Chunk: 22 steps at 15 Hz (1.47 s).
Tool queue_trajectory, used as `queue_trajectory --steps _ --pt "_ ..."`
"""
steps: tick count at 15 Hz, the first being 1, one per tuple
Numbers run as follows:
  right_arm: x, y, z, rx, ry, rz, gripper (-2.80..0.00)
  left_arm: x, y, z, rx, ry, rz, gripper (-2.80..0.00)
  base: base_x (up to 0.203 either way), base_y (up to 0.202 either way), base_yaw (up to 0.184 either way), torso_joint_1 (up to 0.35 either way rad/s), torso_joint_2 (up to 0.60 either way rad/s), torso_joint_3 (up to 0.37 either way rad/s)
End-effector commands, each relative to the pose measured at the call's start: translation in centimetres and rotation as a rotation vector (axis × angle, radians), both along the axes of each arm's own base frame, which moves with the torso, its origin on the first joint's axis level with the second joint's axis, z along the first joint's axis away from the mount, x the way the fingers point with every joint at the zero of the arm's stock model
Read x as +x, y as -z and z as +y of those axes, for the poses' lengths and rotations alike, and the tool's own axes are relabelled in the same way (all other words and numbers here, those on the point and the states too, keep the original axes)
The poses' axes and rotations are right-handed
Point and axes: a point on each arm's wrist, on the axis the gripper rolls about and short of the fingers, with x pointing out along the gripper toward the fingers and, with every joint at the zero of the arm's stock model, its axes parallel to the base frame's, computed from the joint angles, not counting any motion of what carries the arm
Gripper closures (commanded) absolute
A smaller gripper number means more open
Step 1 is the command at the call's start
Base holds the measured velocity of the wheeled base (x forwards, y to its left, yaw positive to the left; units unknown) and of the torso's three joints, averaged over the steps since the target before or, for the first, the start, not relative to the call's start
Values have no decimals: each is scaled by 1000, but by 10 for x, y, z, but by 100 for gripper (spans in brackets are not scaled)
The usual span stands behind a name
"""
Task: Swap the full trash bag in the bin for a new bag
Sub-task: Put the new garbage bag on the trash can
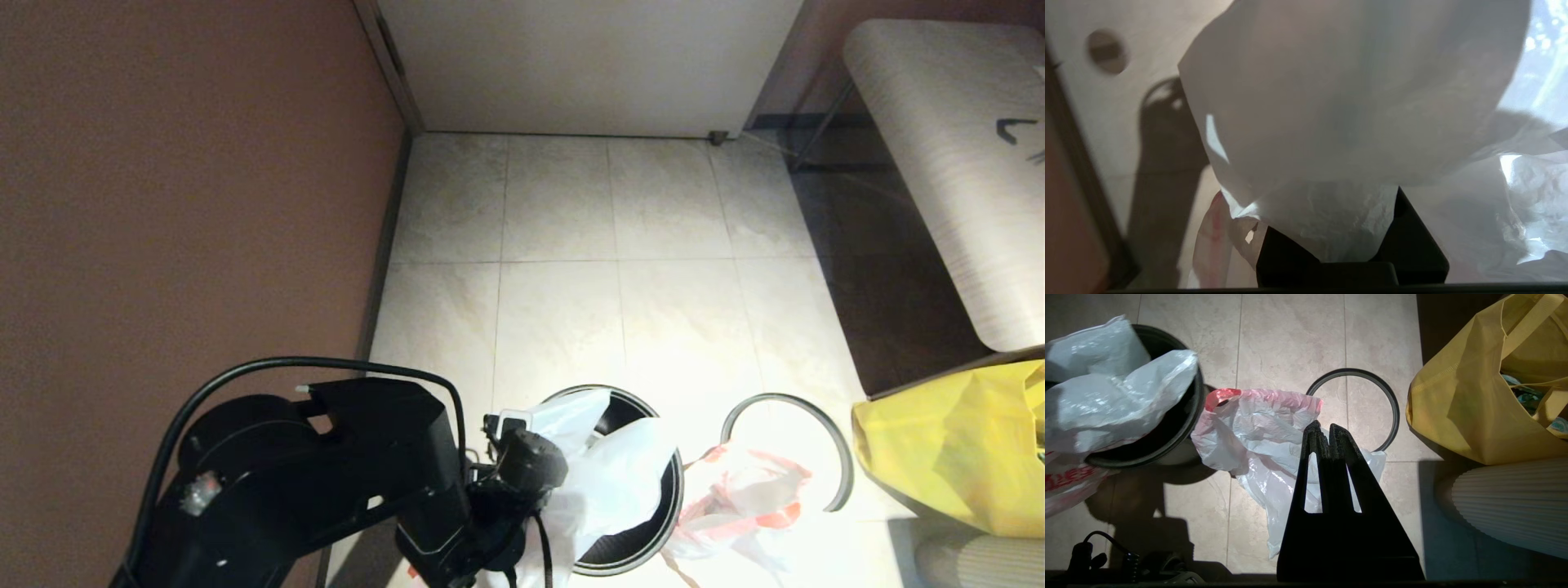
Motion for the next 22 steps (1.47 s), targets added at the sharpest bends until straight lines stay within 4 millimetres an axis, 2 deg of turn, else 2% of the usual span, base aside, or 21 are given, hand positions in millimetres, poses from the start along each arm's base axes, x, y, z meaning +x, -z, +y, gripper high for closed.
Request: queue_trajectory --steps 1,4,6,7,8,11,15,18,22 --pt "0 0 0 0 0 1 0 -21 0 35 -43 -39 -50 0 0 0 0 0 0 0" --pt "0 0 0 0 0 1 0 -27 6 75 -118 -114 -138 0 0 0 0 0 0 0" --pt "0 0 0 0 0 1 0 -21 23 90 -106 -152 -120 0 0 0 0 0 0 0" --pt "0 0 0 0 0 3 0 -16 22 90 -120 -150 -129 0 0 0 0 0 0 0" --pt "0 0 0 0 0 1 0 -14 22 92 -113 -146 -128 -280 0 0 0 0 0 0" --pt "0 0 0 0 0 1 0 -12 19 97 -120 -145 -128 -280 0 0 0 0 0 0" --pt "0 0 0 0 0 1 0 -22 1 102 -124 -143 -137 -280 0 0 0 0 0 0" --pt "0 0 0 0 0 1 0 -39 -23 105 -125 -108 -155 -280 0 0 0 0 0 0" --pt "0 0 0 0 0 1 0 -65 -37 105 -102 -50 -136 -280 0 0 0 0 0 0"
